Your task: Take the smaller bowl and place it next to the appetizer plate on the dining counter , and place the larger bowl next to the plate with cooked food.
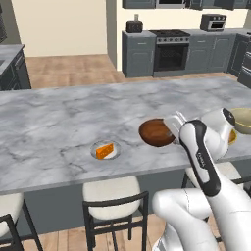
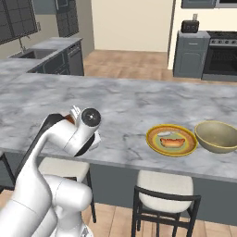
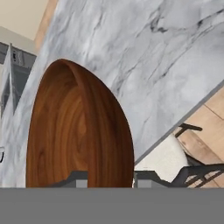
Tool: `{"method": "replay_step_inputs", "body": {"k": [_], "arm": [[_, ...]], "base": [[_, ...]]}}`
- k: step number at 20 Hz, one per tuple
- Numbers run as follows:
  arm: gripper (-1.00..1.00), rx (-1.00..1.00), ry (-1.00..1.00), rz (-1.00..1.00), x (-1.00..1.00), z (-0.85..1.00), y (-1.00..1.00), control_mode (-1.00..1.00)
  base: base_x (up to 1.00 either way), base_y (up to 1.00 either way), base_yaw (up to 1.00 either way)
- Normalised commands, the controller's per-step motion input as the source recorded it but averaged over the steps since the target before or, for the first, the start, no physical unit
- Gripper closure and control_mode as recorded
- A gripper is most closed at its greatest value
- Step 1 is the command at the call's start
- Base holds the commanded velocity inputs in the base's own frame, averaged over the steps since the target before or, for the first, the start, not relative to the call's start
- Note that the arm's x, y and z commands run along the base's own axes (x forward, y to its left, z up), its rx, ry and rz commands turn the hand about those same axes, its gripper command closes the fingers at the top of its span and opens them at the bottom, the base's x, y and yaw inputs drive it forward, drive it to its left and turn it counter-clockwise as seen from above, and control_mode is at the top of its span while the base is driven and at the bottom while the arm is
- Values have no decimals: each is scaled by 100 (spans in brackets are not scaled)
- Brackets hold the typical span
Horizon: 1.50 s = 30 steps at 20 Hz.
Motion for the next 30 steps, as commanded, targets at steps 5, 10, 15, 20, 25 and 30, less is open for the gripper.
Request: {"method": "replay_step_inputs", "body": {"k": [5, 10, 15, 20, 25, 30], "arm": [[100, 0, 0, 0, 46, -34, -1, -100], [100, 0, 6, 2, 36, -33, 0, -100], [100, 0, 5, 1, 14, -34, 0, -100], [100, 3, 0, 4, 35, -44, 1, -100], [100, 0, 3, 0, 50, -29, 0, -100], [100, 0, 0, 0, 52, -36, 7, -100]], "base": [[0, 0, 0], [0, 0, 0], [0, 0, 0], [0, 0, 0], [0, 0, 0], [0, 0, 0]]}}
